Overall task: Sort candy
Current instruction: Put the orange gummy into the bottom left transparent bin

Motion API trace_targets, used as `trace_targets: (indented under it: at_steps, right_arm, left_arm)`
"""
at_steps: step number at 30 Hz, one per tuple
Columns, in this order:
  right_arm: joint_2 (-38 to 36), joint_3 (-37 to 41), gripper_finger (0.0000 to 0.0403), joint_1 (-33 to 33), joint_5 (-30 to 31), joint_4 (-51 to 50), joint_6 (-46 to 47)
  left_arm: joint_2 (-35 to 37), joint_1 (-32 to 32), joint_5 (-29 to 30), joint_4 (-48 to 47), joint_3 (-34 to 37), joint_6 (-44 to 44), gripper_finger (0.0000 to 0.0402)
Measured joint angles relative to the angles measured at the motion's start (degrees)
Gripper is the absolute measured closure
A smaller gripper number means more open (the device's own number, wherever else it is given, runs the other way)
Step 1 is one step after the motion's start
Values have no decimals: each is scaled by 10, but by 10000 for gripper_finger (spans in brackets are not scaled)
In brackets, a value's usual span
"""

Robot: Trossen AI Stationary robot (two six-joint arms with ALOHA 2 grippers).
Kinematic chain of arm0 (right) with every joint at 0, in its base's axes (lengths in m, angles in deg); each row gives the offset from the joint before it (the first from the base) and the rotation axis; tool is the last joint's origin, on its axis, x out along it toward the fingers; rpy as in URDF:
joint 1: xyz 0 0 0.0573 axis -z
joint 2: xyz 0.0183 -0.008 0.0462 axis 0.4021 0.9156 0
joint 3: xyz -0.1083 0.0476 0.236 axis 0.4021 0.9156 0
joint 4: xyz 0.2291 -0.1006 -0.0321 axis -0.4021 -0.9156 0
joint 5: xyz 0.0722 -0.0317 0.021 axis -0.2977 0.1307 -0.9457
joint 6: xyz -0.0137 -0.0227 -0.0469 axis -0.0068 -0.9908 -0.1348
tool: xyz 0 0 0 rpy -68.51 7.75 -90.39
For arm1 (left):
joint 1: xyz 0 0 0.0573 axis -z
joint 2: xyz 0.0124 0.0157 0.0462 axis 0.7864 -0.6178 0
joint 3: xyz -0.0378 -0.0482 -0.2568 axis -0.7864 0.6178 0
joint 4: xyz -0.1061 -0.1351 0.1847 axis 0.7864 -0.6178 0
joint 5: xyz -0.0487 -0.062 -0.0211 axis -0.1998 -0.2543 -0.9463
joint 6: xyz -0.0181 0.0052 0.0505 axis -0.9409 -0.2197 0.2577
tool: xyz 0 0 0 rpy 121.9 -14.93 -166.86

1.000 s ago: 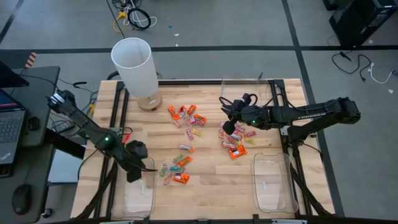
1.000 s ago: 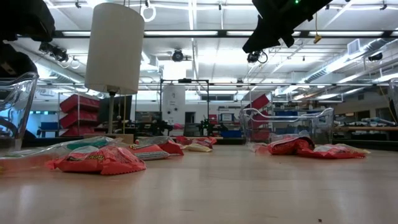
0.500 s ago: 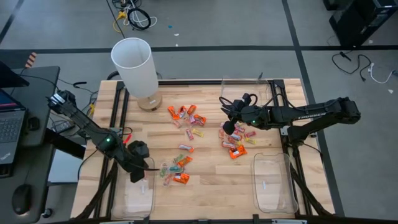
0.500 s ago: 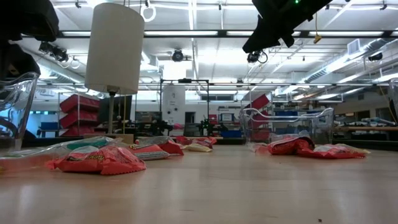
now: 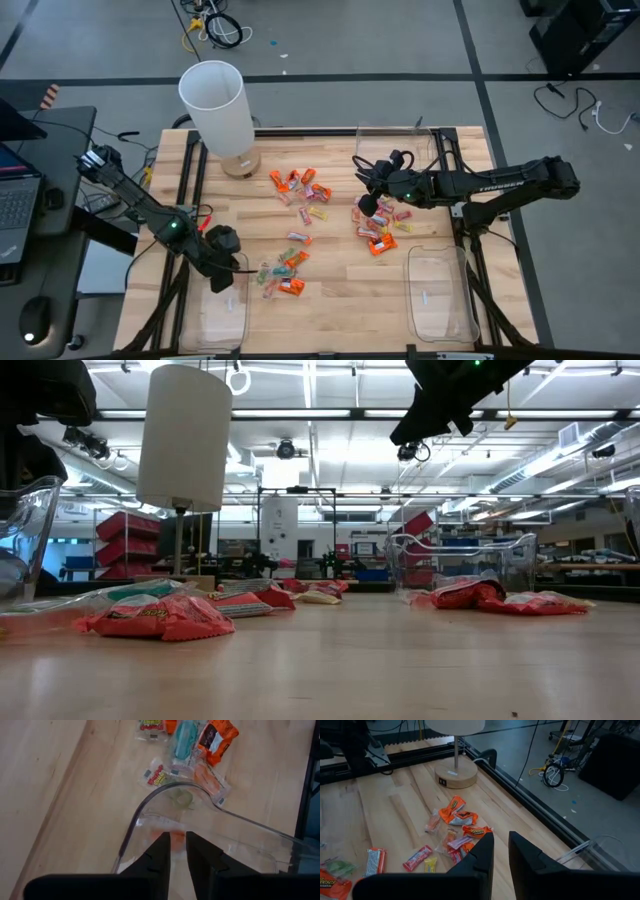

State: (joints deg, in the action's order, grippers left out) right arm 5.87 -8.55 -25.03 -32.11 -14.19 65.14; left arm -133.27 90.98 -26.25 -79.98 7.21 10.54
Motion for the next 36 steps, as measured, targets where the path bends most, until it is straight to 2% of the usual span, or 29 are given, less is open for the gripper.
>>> trace_targets:
  at_steps: [8, 23, 36]
  right_arm:
    - [0, 0, 357, 0, 0, 0, 0]
    - [0, 0, 357, 0, -3, 16, -2]
    - [0, 0, 357, -1, -6, 31, -11]
  left_arm:
    - [0, 0, 2, 1, 0, 0, 314]
    - [1, 0, -34, 97, 0, 37, 314]
    - [2, 0, -58, 139, 0, 53, 314]
